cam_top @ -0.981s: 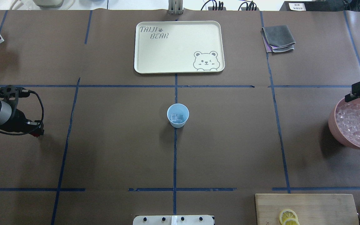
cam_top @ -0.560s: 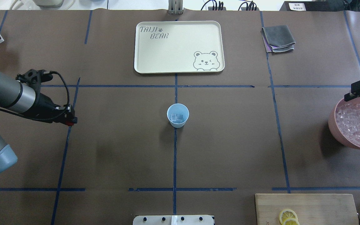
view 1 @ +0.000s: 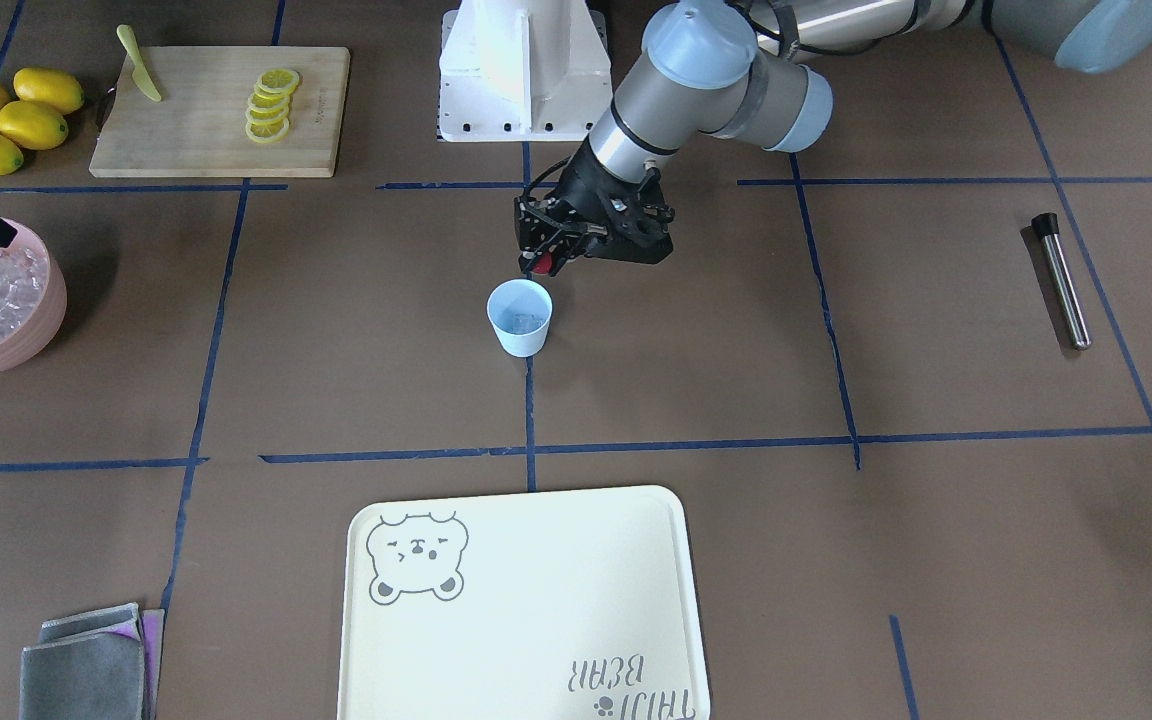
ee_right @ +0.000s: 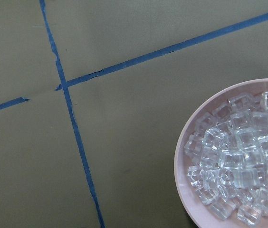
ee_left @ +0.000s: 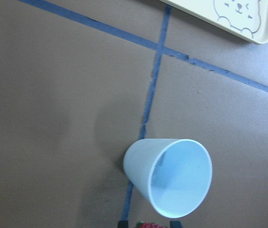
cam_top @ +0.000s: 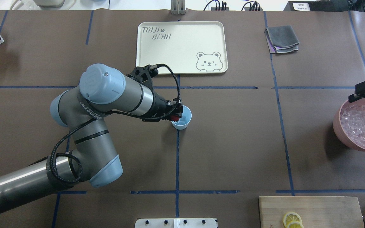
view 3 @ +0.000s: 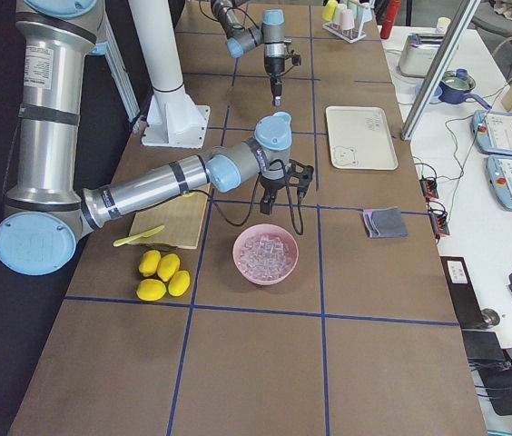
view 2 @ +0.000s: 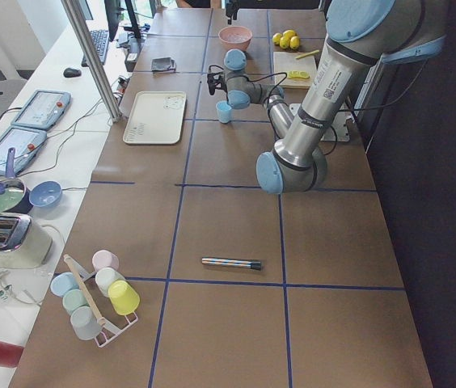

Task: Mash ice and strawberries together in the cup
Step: 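Carry the strawberry with the left gripper over the blue cup and release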

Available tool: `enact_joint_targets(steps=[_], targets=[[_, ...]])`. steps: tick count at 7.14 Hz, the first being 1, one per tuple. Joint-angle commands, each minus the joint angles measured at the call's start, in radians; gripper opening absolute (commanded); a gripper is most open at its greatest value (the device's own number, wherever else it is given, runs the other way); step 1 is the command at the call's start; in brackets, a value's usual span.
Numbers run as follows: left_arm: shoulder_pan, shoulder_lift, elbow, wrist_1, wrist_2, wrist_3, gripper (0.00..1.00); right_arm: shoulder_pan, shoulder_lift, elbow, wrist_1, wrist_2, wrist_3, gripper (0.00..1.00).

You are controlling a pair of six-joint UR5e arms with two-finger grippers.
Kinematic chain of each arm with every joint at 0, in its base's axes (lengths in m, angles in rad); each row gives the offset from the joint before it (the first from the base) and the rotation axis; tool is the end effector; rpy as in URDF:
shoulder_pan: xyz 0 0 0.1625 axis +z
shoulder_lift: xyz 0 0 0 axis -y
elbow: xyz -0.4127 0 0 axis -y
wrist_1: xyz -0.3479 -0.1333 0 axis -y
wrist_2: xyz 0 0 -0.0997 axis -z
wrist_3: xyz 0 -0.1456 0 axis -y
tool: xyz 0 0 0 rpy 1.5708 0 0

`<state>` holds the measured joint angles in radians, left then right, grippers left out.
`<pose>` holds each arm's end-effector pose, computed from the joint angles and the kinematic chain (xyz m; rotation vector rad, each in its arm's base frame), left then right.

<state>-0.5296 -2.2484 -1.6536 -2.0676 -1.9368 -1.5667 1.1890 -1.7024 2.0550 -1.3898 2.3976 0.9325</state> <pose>0.5380 -0.4090 0.1913 0.0225 1.2816 -0.2218 -0.1279 -0.3887 0.4857 -0.0950 -0.9471 0.2882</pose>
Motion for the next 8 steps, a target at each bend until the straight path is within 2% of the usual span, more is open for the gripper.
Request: enact_joint_targets(steps=[1,3,5,6,7,8], targets=[[0.005,-0.026,0.018,-0.009,0.069,0.001,0.00,0.000,0.000,0.001,0.000,0.000,0.000,1.00],[0.005,-0.028,0.015,-0.011,0.128,0.002,0.03,0.000,0.000,0.002,0.000,0.002,0.000,1.00],[0.008,-0.020,0.018,-0.012,0.133,0.002,0.08,0.000,0.001,0.001,0.000,0.003,0.006,1.00],[0.008,-0.020,0.018,-0.012,0.133,0.004,0.26,0.000,0.001,0.002,0.000,0.003,0.009,1.00],[0.008,-0.019,0.018,-0.025,0.134,0.004,0.35,0.000,0.000,0.002,0.000,0.003,0.011,1.00],[0.008,-0.019,0.018,-0.026,0.134,0.004,0.60,0.000,0.000,-0.001,0.000,0.003,0.011,1.00]])
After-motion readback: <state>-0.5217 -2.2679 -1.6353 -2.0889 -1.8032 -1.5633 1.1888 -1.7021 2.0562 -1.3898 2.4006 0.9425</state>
